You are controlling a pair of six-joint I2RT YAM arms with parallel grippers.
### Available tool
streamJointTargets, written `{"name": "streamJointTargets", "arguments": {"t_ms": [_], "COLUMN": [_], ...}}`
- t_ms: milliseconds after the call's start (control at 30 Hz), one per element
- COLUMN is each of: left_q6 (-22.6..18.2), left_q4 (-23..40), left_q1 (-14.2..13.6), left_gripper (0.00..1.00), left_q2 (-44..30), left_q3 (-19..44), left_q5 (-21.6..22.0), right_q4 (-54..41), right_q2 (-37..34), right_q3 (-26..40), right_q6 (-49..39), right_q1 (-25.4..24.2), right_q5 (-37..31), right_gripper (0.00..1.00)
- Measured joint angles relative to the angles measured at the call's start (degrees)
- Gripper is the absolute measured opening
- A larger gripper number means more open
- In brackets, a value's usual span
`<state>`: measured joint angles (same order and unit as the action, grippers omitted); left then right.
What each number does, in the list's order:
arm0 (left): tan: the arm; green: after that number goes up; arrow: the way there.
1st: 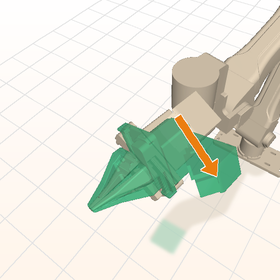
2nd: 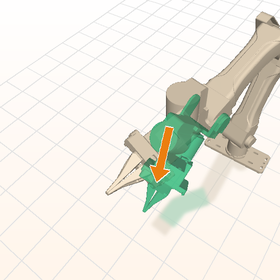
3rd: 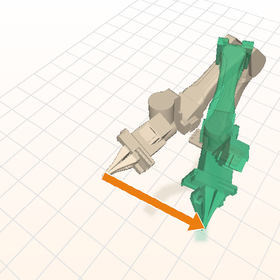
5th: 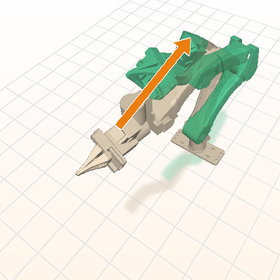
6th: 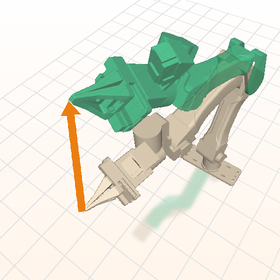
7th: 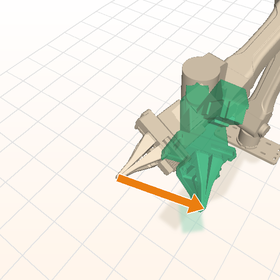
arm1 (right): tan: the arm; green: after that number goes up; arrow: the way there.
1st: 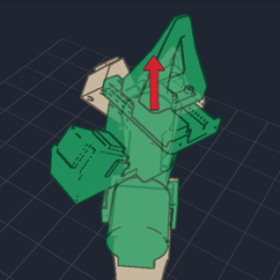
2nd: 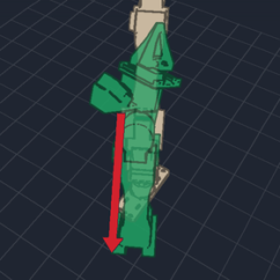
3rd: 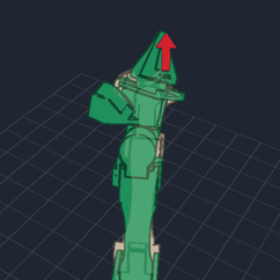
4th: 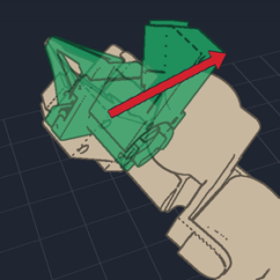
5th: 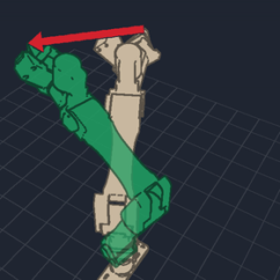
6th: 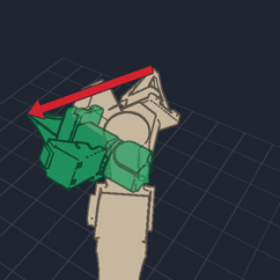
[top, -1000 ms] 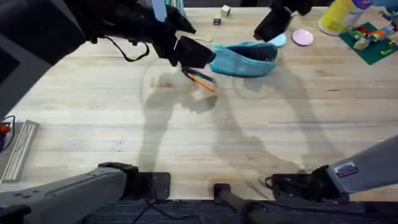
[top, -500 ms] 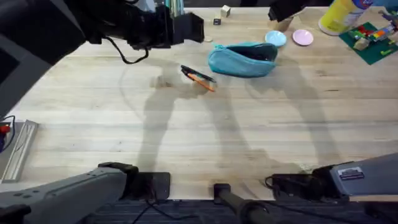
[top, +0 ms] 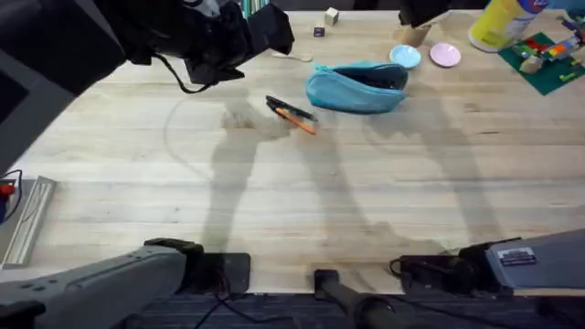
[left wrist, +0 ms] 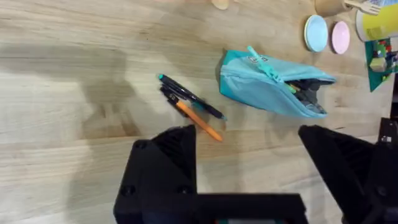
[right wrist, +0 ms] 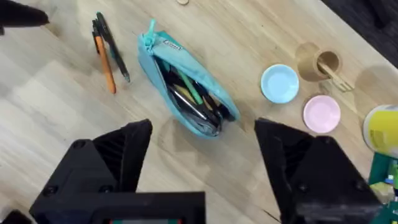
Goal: Unzip the bag, pick up the pens from the table one at a time and place them inside, then zip the bag closed.
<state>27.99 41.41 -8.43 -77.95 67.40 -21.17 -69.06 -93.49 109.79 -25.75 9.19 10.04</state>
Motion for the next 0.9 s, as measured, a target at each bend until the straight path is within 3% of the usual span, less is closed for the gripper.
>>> {"name": "streamJointTargets", "arguments": {"t_ms": [267,367,633,900], "left_q6": [3.1,4.5,6.7,8.5], "left_q4": [3.2,4.3,7.4,10.2], "left_q1": [0.0,-0.4,-4.2,-7.9], "left_gripper": [0.996,0.998,0.998,0.997], "left_q2": [0.0,0.0,0.0,-4.2], "left_q3": [0.0,0.0,0.0,3.0], "left_q5": [0.1,1.9,8.4,12.0], "right_q4": [0.0,0.0,-0.1,-0.9], "right_q2": [0.0,0.0,0.7,6.7], "right_q3": [0.0,0.0,0.0,0.0], "right_q6": [0.3,1.4,2.2,3.7], "right_q1": [0.0,0.0,0.0,0.0], "right_q5": [0.0,0.0,0.0,0.0], "right_gripper": [0.997,0.996,0.997,0.997]}}
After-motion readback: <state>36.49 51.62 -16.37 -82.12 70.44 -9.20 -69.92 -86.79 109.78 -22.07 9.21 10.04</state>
